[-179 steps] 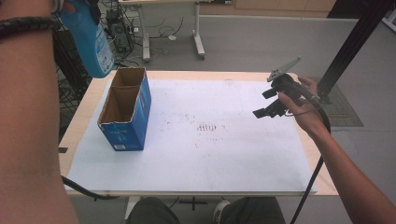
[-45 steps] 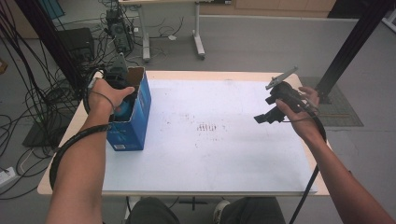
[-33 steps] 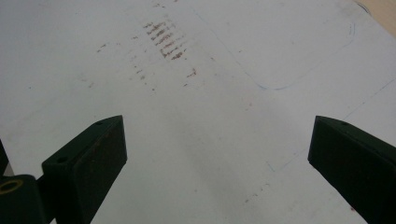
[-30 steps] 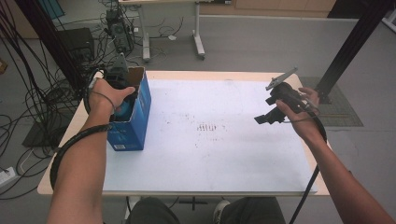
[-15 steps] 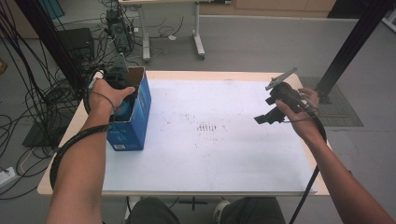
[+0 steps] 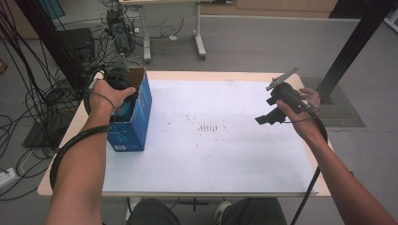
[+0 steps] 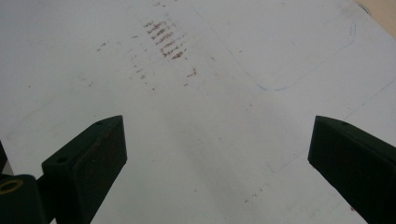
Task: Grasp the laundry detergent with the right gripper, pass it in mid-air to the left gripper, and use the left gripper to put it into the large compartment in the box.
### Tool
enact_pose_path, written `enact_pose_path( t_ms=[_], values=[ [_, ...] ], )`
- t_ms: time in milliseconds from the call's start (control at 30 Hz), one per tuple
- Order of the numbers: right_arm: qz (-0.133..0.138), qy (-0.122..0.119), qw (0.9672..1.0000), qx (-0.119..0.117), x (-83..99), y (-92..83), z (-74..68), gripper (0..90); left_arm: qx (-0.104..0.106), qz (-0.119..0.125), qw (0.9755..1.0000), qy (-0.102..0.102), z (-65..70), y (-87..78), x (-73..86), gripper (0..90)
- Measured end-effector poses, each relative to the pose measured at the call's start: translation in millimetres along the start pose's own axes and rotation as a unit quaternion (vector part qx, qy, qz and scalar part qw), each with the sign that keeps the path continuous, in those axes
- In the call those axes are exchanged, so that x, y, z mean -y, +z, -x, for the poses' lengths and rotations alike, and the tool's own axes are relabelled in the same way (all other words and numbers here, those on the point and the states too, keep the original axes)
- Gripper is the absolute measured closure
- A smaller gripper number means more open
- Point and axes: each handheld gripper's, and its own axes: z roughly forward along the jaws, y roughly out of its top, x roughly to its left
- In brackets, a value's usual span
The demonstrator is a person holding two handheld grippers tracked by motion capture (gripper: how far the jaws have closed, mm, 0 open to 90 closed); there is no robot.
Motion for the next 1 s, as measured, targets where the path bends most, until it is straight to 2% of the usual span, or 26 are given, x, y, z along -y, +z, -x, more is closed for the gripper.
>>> enact_pose_path(
  t_ms=[1000],
  values=[
    [-0.003, 0.0, 1.0, 0.0, 1.1, -0.1, -1.1, 4.2, 0.001, 0.003, 1.0, 0.001, 0.1, 0.3, 0.8, 35.3]
  ],
)
